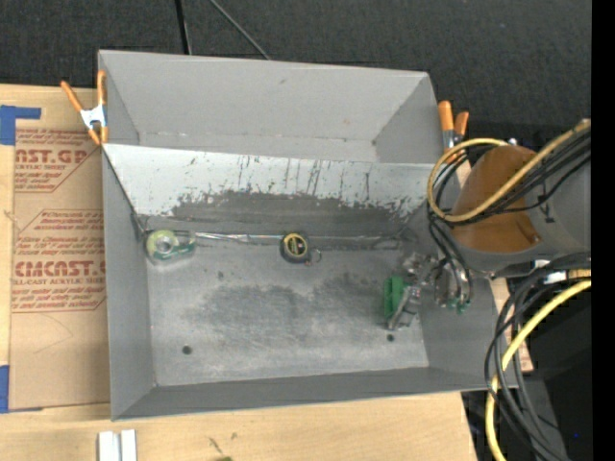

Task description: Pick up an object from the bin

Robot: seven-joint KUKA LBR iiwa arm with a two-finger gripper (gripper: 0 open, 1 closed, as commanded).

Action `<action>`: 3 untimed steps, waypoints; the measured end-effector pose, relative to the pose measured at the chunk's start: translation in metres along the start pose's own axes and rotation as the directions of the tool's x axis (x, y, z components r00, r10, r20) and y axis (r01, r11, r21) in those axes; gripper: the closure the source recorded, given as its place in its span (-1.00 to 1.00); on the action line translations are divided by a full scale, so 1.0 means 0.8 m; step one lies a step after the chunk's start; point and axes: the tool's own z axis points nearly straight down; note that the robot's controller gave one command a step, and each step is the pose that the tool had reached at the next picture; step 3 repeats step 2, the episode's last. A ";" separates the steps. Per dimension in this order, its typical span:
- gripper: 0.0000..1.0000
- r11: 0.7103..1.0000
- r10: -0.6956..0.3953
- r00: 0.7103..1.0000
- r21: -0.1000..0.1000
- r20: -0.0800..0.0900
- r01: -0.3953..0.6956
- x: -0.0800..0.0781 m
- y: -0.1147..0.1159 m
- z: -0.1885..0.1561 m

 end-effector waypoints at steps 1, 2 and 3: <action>1.00 1.000 0.028 1.000 -0.002 0.010 -0.028 -0.007 0.017 -0.151; 1.00 1.000 0.028 1.000 -0.003 0.011 -0.028 -0.031 0.039 -0.243; 1.00 1.000 0.028 1.000 -0.003 0.011 -0.028 -0.031 0.039 -0.243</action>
Offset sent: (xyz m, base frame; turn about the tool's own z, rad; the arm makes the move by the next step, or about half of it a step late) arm 0.0072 0.0103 0.1155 0.0305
